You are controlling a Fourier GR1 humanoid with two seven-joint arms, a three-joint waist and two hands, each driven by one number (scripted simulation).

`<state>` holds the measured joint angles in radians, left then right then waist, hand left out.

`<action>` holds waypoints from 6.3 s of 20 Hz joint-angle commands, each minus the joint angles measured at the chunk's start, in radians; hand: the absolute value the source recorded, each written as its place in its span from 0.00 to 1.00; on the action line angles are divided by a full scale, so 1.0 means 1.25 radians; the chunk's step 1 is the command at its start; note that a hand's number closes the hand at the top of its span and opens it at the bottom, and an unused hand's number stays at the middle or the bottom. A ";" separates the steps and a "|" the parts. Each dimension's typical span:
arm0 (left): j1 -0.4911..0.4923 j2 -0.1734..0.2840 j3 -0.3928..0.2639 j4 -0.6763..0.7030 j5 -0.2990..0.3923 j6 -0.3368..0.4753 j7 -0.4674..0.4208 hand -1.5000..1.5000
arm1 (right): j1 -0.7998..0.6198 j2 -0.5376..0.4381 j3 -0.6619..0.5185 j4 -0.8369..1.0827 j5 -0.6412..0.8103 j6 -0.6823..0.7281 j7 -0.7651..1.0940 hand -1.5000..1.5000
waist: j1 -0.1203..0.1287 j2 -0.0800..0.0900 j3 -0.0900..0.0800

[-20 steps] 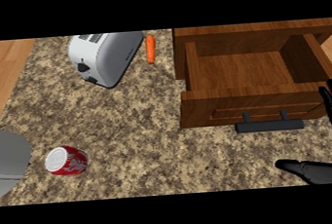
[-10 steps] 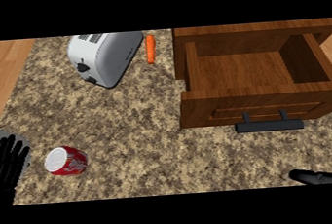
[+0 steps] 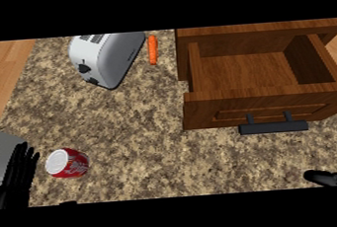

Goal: Pick up the can, place it into the drawer and close the drawer

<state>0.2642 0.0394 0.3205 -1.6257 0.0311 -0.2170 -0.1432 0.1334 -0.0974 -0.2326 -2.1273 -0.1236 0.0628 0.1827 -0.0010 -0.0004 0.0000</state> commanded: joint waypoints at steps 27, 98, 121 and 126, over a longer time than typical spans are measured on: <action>-0.354 0.140 0.057 0.852 -0.036 0.045 -0.441 0.00 | 0.040 0.048 0.001 -0.097 0.034 0.032 0.055 0.00 | -0.005 0.001 -0.001; -1.292 -0.031 -0.365 0.749 0.189 0.508 0.262 1.00 | -0.073 -0.002 -0.061 -0.120 0.038 0.012 0.123 0.00 | -0.031 0.005 0.001; -1.512 -0.031 -0.493 1.042 0.347 0.652 0.201 0.00 | -0.157 -0.043 -0.053 -0.119 0.021 0.004 0.186 0.00 | -0.074 0.020 0.002; -1.521 -0.031 -0.525 1.039 0.372 0.696 0.181 0.00 | -0.170 -0.063 -0.018 -0.112 0.093 0.013 0.170 0.00 | -0.086 0.024 0.003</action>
<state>-1.6031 0.0002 -0.3308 -0.3476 0.4770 0.6264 0.0954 -0.0681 -0.1685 -0.2951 -2.2541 -0.0724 0.0788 0.4040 -0.1017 0.0247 0.0032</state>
